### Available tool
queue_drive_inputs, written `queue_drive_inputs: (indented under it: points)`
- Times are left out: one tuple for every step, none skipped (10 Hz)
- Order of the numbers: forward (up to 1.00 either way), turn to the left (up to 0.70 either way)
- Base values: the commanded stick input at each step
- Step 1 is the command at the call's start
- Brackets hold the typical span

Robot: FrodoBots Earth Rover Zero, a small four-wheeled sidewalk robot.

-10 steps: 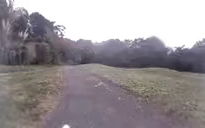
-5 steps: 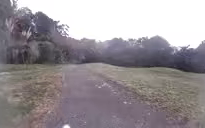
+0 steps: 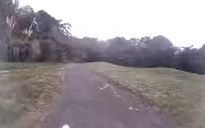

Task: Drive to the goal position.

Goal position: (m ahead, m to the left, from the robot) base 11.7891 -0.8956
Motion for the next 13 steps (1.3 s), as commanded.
queue_drive_inputs:
  points:
    - [0.45, 0.02]
    - [0.45, 0.02]
    - [0.45, 0.02]
    - [0.45, 0.02]
    - [0.45, 0.02]
    - [0.45, 0.01]
    - [0.45, 0.0]
    - [0.45, -0.24]
    - [0.45, -0.26]
    - [0.45, -0.27]
    - [0.45, -0.27]
    - [0.45, -0.27]
    - [0.45, -0.27]
